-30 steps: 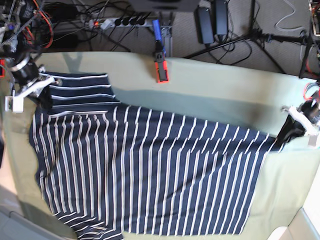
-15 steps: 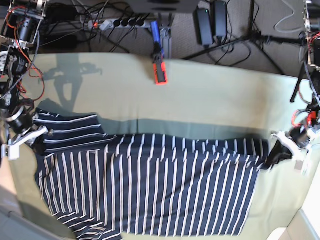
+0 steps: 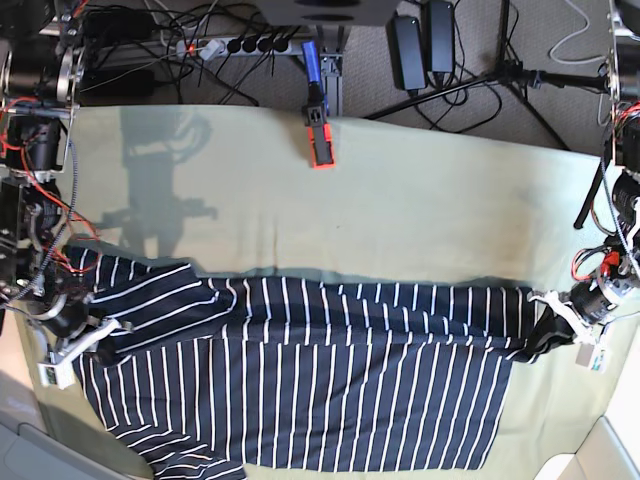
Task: Fold the T-shirt properly
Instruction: 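Lift and drag the shirt away from the robot with both grippers, then lower the shirt onto the table, holding its edge with both grippers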
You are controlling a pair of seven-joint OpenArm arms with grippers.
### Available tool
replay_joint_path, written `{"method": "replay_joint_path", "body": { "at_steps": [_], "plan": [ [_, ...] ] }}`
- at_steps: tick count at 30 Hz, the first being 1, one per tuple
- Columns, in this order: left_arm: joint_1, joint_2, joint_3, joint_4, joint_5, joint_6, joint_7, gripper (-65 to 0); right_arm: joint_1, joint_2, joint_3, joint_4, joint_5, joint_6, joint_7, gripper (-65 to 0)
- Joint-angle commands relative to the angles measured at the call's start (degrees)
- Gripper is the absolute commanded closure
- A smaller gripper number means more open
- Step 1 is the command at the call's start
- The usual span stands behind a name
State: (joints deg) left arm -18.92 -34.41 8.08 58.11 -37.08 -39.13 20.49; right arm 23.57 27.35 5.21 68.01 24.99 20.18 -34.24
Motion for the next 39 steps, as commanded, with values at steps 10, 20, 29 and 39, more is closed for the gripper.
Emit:
{"method": "replay_joint_path", "body": {
  "at_steps": [10, 20, 29, 39],
  "plan": [
    [-4.92, 1.9, -0.09, -3.98, 1.77, -0.87, -3.21, -14.9, 2.89, 1.05, -5.33, -6.01, -8.0, 3.15, 9.94, 0.0],
    [-5.73, 1.86, -0.79, -3.87, 1.31, -0.87, 0.07, -36.9, 2.89, 1.05, -2.45, -7.15, -9.14, 0.42, 9.22, -44.7],
    [-4.22, 1.46, -12.41, -3.54, -13.99, -0.87, 14.97, -36.9, -0.24, 1.2, 23.32, -7.06, -0.31, -0.02, -6.6, -44.6],
    [-0.72, 0.92, -12.59, -3.52, -16.15, -0.87, 16.04, -36.9, -9.18, -0.09, 32.0, -7.1, 6.1, 0.13, -7.78, -44.6]
  ]
}}
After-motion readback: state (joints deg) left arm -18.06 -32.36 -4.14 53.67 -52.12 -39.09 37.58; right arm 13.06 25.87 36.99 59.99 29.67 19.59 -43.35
